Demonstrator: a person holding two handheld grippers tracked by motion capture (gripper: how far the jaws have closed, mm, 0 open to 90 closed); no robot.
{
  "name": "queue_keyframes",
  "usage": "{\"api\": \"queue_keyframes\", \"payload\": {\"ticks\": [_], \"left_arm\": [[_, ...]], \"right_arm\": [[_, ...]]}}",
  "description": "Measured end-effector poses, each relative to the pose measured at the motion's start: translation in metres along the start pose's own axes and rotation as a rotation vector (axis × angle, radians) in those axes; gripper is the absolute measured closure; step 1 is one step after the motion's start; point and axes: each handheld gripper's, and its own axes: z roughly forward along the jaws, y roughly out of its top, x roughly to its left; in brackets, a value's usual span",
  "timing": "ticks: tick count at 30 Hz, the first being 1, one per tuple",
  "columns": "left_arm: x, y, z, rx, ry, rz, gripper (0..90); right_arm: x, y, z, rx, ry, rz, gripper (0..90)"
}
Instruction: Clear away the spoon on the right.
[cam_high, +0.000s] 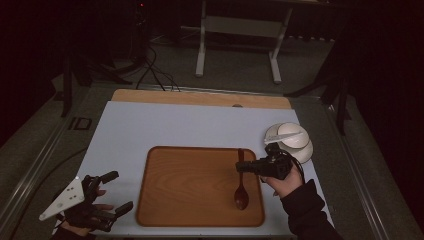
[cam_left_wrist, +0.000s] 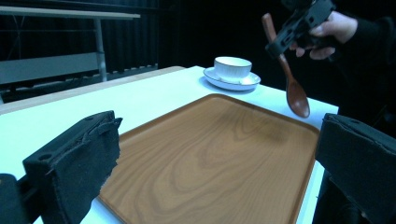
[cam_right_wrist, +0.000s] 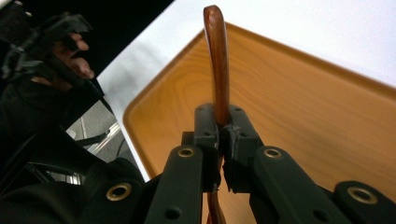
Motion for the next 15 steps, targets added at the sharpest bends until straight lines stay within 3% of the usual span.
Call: {"api": "queue_keyframes", "payload": {"ticks": [15], "left_arm": [[0.000,0.000,0.000,0.001,-0.011,-0.001,0.0]], "right_arm": [[-0.030,-0.021,0.023,0.000,0.020,0.082,85.1]]}}
